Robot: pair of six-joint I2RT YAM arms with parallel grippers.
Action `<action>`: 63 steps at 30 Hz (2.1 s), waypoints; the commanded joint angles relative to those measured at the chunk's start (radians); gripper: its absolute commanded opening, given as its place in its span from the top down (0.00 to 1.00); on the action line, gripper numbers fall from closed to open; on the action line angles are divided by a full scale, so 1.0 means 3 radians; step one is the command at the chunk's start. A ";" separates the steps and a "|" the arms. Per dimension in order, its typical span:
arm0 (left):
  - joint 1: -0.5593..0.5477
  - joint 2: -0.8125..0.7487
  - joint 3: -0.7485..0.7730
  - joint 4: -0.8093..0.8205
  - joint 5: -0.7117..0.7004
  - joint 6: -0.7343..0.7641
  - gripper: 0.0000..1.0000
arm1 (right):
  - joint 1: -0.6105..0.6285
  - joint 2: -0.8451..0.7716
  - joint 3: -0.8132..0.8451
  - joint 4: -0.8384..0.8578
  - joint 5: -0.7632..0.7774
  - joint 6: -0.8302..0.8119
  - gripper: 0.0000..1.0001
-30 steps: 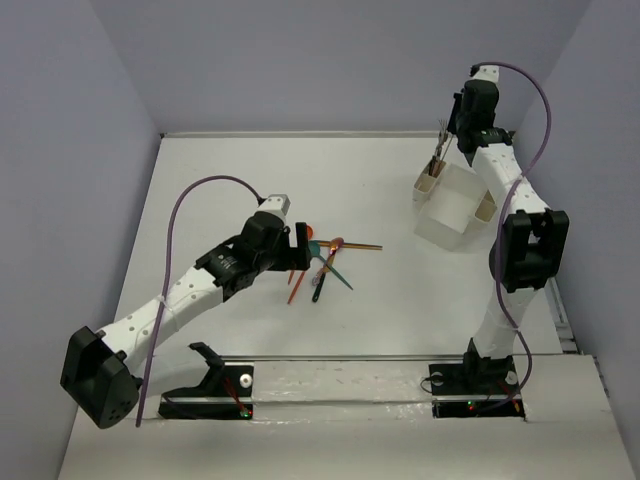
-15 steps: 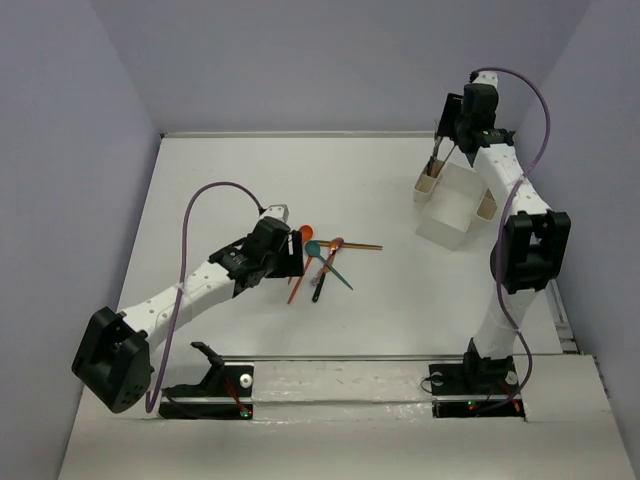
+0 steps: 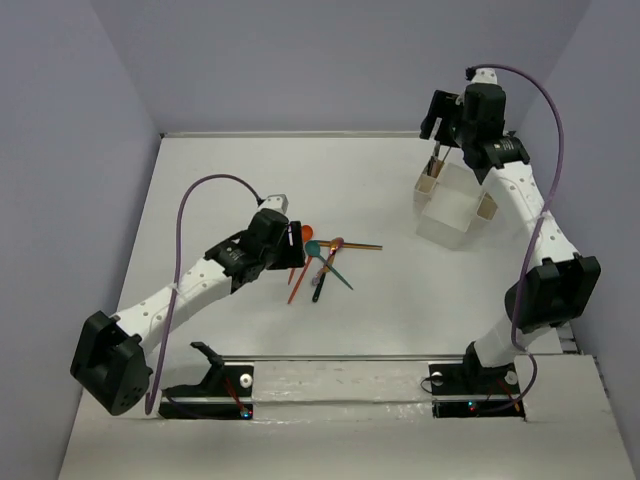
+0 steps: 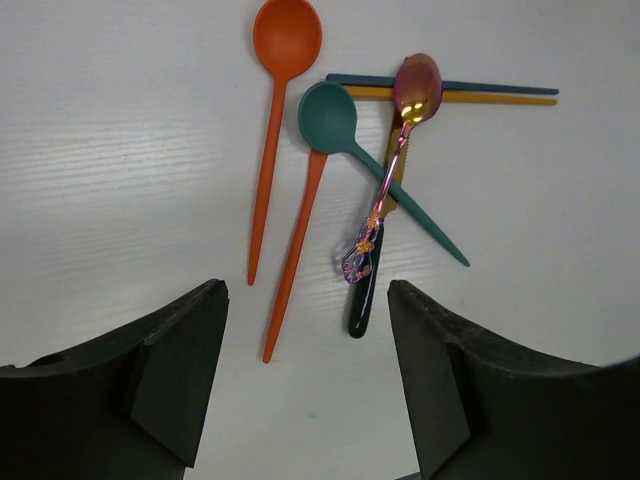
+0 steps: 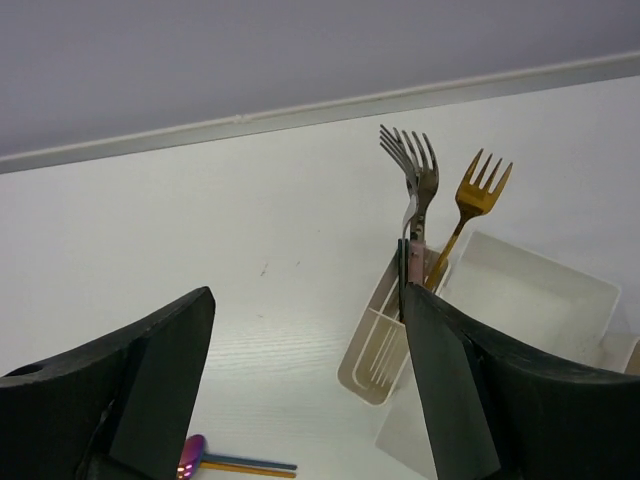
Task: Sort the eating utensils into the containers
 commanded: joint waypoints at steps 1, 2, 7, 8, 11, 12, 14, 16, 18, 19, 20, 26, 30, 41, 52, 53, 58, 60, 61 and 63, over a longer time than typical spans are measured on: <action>0.0025 -0.0240 0.0302 -0.0063 -0.0048 0.0068 0.22 | 0.0061 -0.0337 -0.0270 -0.0131 -0.0162 0.0168 0.18; 0.0025 -0.0276 0.0328 -0.0079 -0.0043 0.0068 0.21 | 0.0117 -0.0393 -0.0332 -0.0141 -0.0162 0.0189 0.18; 0.0025 -0.0537 0.0471 -0.0160 -0.0007 0.0104 0.16 | 0.0464 -0.0705 -0.0776 -0.0202 -0.0325 0.0419 0.43; 0.0025 -0.0577 0.0487 -0.0176 0.0003 0.0129 0.15 | 0.0546 -0.0761 -0.0853 -0.0218 -0.0391 0.0475 0.57; 0.0055 -0.0736 0.0568 -0.0206 0.0019 0.0180 0.09 | 0.0929 -0.0772 -0.1124 -0.0264 -0.0423 0.0695 0.83; 0.0055 -0.0807 0.0614 -0.0232 0.0019 0.0221 0.06 | 0.1112 -0.0752 -0.1231 -0.0269 -0.0412 0.0827 0.85; 0.0055 -0.0899 0.0660 -0.0268 0.0009 0.0257 0.03 | 0.1282 -0.0716 -0.1339 -0.0223 -0.0326 0.0971 0.85; 0.0055 -0.0951 0.0712 -0.0293 0.0013 0.0293 0.01 | 0.1486 -0.0609 -0.1441 -0.0157 -0.0275 0.1174 0.84; 0.0055 -0.1028 0.0727 -0.0309 0.0019 0.0308 0.01 | 0.1615 -0.0506 -0.1462 -0.0111 -0.0239 0.1359 0.83; 0.0055 -0.1053 0.0722 -0.0319 0.0034 0.0309 0.01 | 0.1681 -0.0390 -0.1462 -0.0095 -0.0208 0.1411 0.80; 0.0055 -0.1114 0.0712 -0.0319 0.0049 0.0309 0.01 | 0.1783 -0.0328 -0.1452 -0.0080 -0.0183 0.1457 0.75; 0.0055 -0.1319 0.0559 -0.0319 0.0207 0.0314 0.01 | 0.1988 0.0239 -0.1289 -0.0039 -0.0116 0.1738 0.58; 0.0055 -0.1416 0.0456 -0.0345 0.0336 0.0334 0.01 | 0.2024 0.0542 -0.1100 -0.0141 -0.0080 0.1840 0.58; 0.0055 -0.1575 0.0287 -0.0360 0.0652 0.0477 0.01 | 0.2152 0.1125 -0.0624 -0.0458 0.0109 0.2065 0.59; 0.0055 -0.1636 0.0395 -0.0478 0.0627 0.0697 0.01 | 0.2152 0.1212 -0.0516 -0.0811 0.0493 0.2193 0.63; 0.0055 -0.1636 0.0380 -0.0452 0.0668 0.0692 0.01 | 0.2152 0.1232 -0.0516 -0.0831 0.0478 0.2204 0.63; 0.0025 -0.1626 0.0359 -0.0437 0.0673 0.0718 0.01 | 0.2152 0.1380 -0.0460 -0.0796 0.0391 0.2214 0.63; 0.0025 -0.1621 0.0354 -0.0432 0.0663 0.0723 0.01 | 0.2152 0.1417 -0.0419 -0.0791 0.0375 0.2204 0.63; -0.0006 -0.1616 0.0344 -0.0432 0.0663 0.0733 0.01 | 0.2152 0.1452 -0.0384 -0.0791 0.0375 0.2199 0.64; -0.0006 -0.1616 0.0328 -0.0427 0.0668 0.0733 0.01 | 0.2152 0.1488 -0.0338 -0.0831 0.0395 0.2204 0.66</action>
